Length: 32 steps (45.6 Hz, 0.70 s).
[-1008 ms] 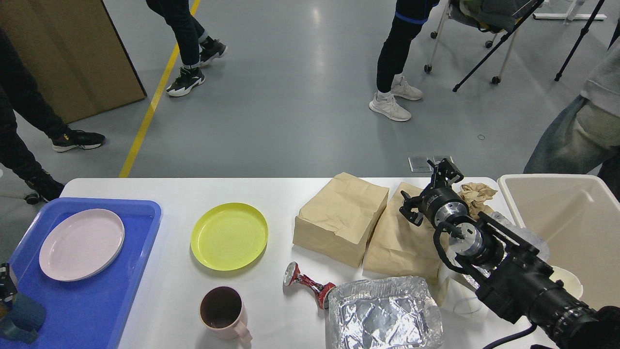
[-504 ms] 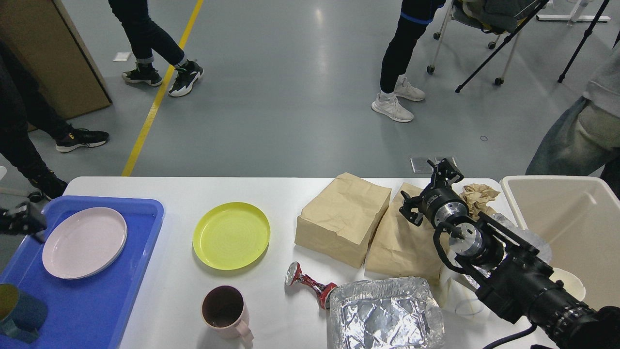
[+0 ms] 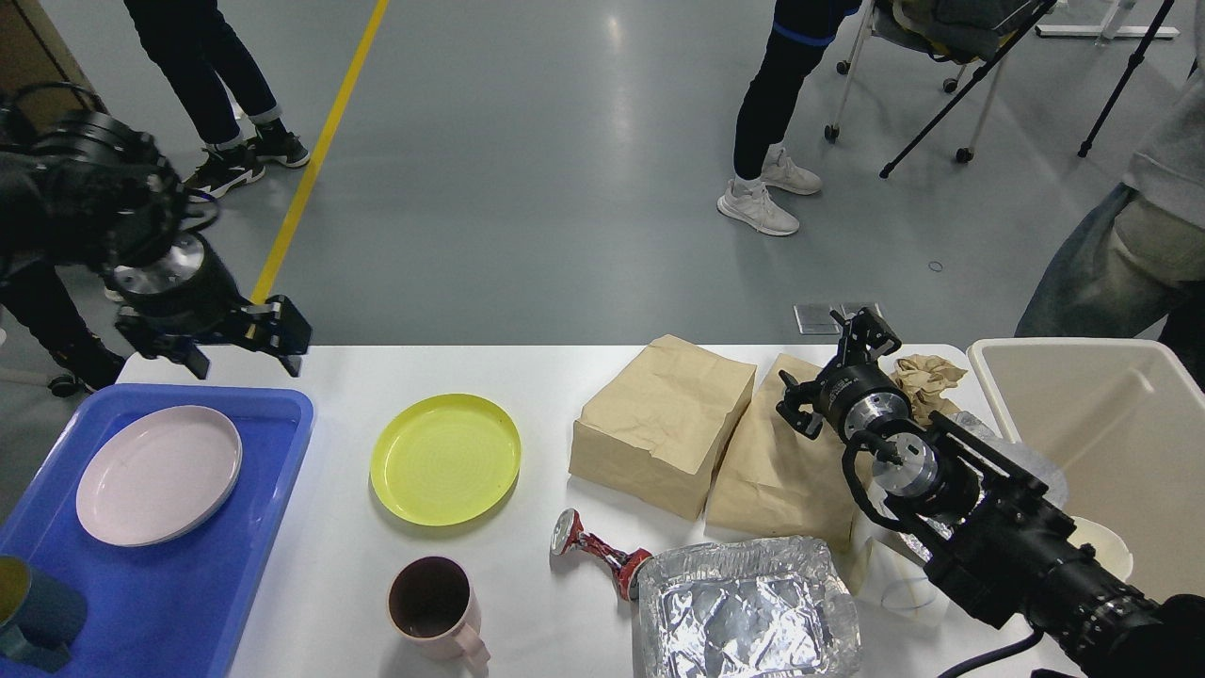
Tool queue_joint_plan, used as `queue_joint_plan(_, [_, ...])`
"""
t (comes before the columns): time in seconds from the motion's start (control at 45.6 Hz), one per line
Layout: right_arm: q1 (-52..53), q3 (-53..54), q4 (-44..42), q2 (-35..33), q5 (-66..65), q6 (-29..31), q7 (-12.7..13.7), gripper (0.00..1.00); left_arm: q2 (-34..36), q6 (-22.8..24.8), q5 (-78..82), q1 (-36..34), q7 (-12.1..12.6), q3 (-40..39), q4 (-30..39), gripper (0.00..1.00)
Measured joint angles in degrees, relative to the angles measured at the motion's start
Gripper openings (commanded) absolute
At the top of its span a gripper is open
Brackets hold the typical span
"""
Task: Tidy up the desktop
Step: 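Raise the left gripper and move it over the pink mug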
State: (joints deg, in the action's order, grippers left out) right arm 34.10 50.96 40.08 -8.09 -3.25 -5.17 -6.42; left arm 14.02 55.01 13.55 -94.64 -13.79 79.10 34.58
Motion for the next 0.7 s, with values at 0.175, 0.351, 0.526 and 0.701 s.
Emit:
queue_joint_plan(0.175, [0.0, -0.01, 0.0, 0.0, 0.0, 0.0, 0.0, 1.0, -4.9, -0.01, 0.05, -1.15, 0.15, -0.18, 2.87, 0.95])
queue_joint_plan(0.351, [0.0, -0.02, 0.0, 0.0, 0.0, -0.01, 0.0, 1.0, -7.64, 0.0, 0.17, -3.97, 0.19, -0.87, 9.7, 0.94])
queue_joint_plan(0.526, [0.0, -0.04, 0.0, 0.0, 0.0, -0.02, 0.0, 1.0, -12.35, -0.01, 0.15, -5.48, 0.18, -1.02, 15.35, 0.94])
queue_joint_plan(0.701, [0.0, -0.01, 0.0, 0.0, 0.0, -0.02, 0.0, 1.0, -13.71, -0.01, 0.16, -5.75, 0.22, -2.91, 19.45, 0.94])
